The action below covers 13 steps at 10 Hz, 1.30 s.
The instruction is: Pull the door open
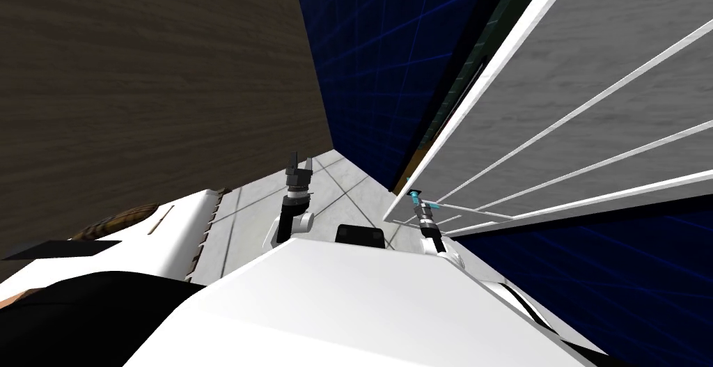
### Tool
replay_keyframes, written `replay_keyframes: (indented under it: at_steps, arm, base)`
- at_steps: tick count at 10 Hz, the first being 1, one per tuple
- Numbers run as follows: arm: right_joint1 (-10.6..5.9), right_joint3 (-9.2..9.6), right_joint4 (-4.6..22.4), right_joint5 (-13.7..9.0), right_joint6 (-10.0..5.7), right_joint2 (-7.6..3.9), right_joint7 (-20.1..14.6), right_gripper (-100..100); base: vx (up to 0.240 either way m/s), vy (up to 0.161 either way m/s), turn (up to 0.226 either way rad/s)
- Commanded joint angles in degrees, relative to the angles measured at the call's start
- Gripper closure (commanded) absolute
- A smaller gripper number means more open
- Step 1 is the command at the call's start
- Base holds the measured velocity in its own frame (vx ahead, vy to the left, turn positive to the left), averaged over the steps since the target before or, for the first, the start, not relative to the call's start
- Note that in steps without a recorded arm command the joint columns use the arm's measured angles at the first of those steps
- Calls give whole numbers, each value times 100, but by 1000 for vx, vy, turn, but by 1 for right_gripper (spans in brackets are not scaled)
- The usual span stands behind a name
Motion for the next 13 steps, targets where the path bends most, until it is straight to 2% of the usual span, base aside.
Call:
replay_keyframes:
  at_steps: [1,4,5,6,7,9,10,11,13]
  arm:
    - [90,102,-5,56,-148,-95,-126,100]
    - [247,278,-14,154,-404,-260,-345,100]
    - [247,278,-14,154,-404,-260,-345,100]
    - [327,368,-19,203,-535,-344,-456,100]
    - [327,368,-19,203,-535,-344,-456,100]
    - [428,482,-25,266,-701,-451,-597,100]
    - [420,458,-104,253,-602,-423,-557,100]
    - [497,501,-52,268,-743,-464,-614,100]
    - [566,531,-9,274,-877,-512,-661,100]
  base:
    - [-163,-54,111]
    - [-228,-50,103]
    - [-145,-16,22]
    - [-156,-38,84]
    - [-117,-41,47]
    - [-171,-45,68]
    - [-78,-20,21]
    - [-117,-38,140]
    - [-177,-80,163]
